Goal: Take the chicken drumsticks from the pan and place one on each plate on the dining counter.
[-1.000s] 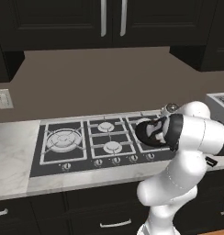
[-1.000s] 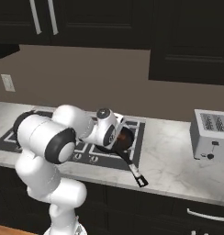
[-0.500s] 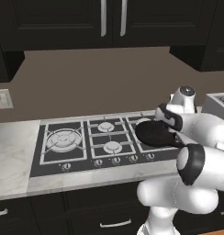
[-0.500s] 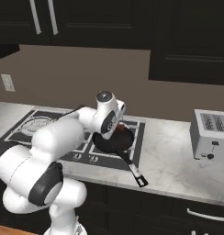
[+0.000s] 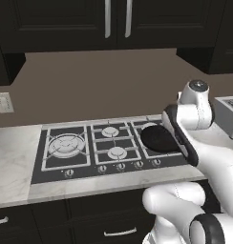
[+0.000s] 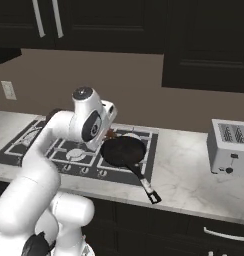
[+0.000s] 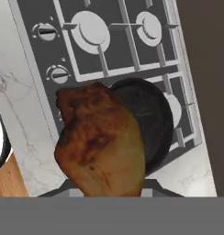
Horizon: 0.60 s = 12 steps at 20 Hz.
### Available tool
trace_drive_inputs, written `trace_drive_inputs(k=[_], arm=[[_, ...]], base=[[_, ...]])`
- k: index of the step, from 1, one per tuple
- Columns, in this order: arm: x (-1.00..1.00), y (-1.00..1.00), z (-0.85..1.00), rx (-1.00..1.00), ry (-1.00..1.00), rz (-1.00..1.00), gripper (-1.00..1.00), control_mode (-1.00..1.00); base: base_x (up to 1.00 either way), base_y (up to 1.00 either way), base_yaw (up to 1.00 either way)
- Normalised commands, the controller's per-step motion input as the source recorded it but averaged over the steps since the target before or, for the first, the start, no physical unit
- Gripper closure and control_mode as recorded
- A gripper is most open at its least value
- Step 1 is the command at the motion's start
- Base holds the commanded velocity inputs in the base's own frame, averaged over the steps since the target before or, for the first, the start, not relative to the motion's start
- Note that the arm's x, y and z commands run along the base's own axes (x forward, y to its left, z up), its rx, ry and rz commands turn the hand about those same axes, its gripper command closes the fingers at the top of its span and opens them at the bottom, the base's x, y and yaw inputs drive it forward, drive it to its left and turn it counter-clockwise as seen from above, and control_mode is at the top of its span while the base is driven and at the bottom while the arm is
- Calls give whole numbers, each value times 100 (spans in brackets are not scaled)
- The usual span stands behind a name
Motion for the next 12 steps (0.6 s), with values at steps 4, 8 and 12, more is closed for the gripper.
trace_drive_inputs(k=[4, 8, 12], arm=[[-100, 73, 4, -10, -48, -7, 100, -100], [-100, 20, 1, -4, -52, 0, 100, -100], [-92, 0, 0, 0, -32, 0, 100, -100]], base=[[0, 0, 0], [0, 0, 0], [0, 0, 0]])
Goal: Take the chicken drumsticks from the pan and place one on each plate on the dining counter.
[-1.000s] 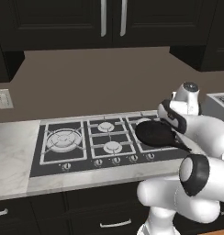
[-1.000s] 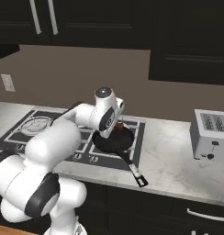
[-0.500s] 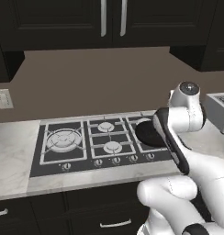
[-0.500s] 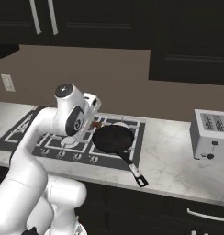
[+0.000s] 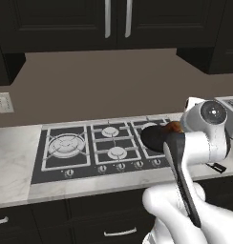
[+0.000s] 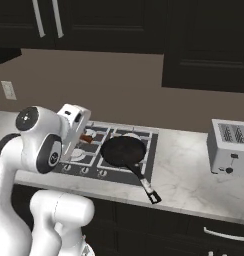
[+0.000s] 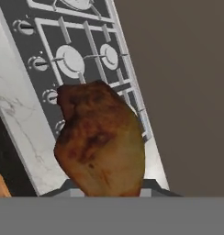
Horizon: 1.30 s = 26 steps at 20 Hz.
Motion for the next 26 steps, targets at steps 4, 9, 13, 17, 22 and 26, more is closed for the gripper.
trace_drive_inputs(k=[4, 9, 13, 17, 22, 26], arm=[[-45, 0, 0, 0, -22, -7, 100, -100], [-23, 4, 0, 0, -8, -5, 100, 100], [0, 0, 0, 0, 0, 0, 100, 100], [0, 0, 0, 0, 0, 0, 100, 100], [0, 0, 0, 0, 0, 0, 100, 100], [0, 0, 0, 0, 0, 0, 100, 100]], base=[[0, 0, 0], [-47, 14, -12], [-100, 10, -15], [-100, 0, -6], [-100, 0, -1], [-100, -10, 0]])
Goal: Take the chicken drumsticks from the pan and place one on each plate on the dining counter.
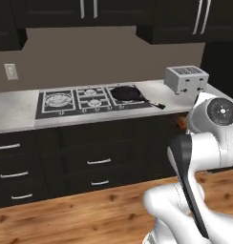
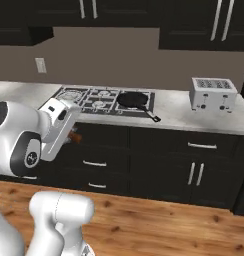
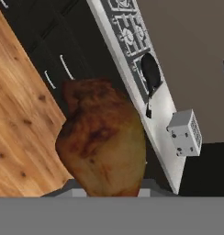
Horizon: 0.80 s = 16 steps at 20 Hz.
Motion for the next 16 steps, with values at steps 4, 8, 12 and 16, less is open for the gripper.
trace_drive_inputs(k=[4, 8, 12, 16], arm=[[0, 0, 0, 0, 0, 0, 100, 100], [0, 0, 0, 0, 0, 0, 100, 100], [0, 0, 0, 0, 0, 0, 100, 100], [0, 0, 0, 0, 0, 0, 100, 100]], base=[[-100, -39, 0], [-100, -53, 0], [-100, -58, 0], [-100, -58, 0]])
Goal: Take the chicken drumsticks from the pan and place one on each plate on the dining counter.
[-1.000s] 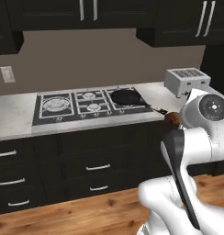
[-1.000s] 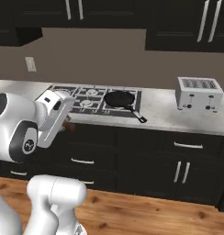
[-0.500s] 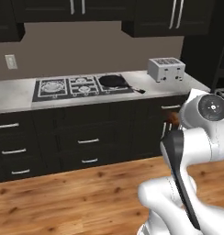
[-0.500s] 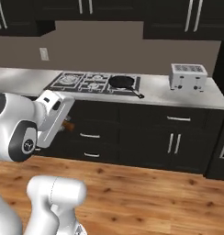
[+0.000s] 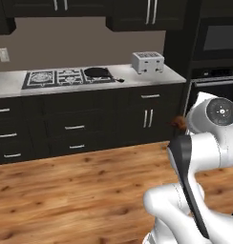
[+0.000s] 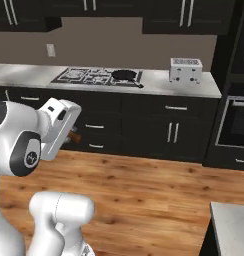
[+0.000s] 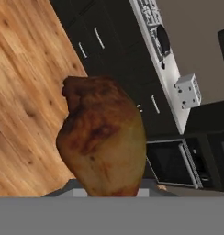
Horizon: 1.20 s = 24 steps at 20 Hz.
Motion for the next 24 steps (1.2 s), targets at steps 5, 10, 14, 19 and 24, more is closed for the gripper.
trace_drive_inputs(k=[5, 10, 14, 19, 24], arm=[[0, 0, 0, 0, 0, 0, 100, 100], [0, 0, 0, 0, 0, 0, 100, 100], [0, 0, 0, 0, 0, 0, 100, 100], [0, 0, 0, 0, 0, 0, 100, 100], [0, 0, 0, 0, 0, 0, 100, 100]], base=[[-100, -55, 0], [-100, -34, 0], [-100, -22, 0], [-100, -22, 0], [-100, -23, 0]])
